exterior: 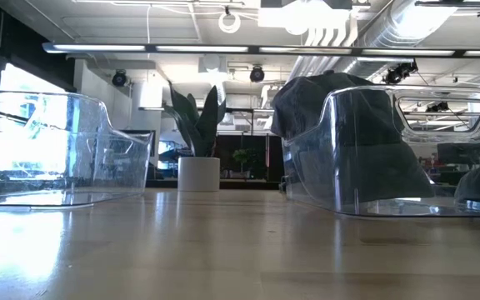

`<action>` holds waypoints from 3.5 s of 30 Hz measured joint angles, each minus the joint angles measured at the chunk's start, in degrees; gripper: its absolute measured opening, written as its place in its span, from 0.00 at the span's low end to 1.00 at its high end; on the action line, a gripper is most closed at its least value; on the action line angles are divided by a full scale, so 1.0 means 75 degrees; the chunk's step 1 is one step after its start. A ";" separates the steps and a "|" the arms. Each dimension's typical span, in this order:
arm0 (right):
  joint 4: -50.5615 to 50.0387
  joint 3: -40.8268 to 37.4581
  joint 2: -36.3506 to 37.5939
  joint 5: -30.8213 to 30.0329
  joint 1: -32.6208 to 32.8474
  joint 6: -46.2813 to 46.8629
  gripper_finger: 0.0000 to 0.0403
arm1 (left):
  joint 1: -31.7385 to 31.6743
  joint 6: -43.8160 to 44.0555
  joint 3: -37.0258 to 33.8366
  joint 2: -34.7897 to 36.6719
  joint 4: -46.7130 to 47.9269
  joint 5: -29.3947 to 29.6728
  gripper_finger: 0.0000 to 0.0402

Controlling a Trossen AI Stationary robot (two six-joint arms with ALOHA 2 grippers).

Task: Pick & Place hat
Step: Put the green cap into the left transparent bin

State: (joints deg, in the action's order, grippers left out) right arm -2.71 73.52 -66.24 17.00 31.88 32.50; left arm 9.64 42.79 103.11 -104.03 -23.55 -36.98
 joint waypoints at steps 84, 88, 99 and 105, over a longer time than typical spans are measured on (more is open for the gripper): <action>-0.4277 -0.0012 0.2603 -0.1915 0.0006 -0.1116 0.43 | -0.0306 -0.2603 -0.0019 0.1030 0.6847 0.0975 0.00; -0.4704 -0.0012 0.2965 -0.2277 0.0003 -0.1448 0.43 | -0.0435 -0.2947 -0.0019 0.1440 0.8720 0.1948 0.00; -0.4976 -0.0012 0.3401 -0.3178 0.0000 -0.2197 0.43 | -0.0486 -0.3665 -0.0017 0.2148 1.1836 0.3866 0.00; -0.4882 -0.0012 0.3314 -0.4794 0.0000 -0.2072 0.42 | -0.0491 -0.4430 0.0005 0.2496 1.3506 0.4347 0.00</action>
State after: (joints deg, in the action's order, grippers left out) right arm -39.33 73.43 -41.38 -18.95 31.88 16.96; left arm 5.96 9.56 103.15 -85.31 77.75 -4.38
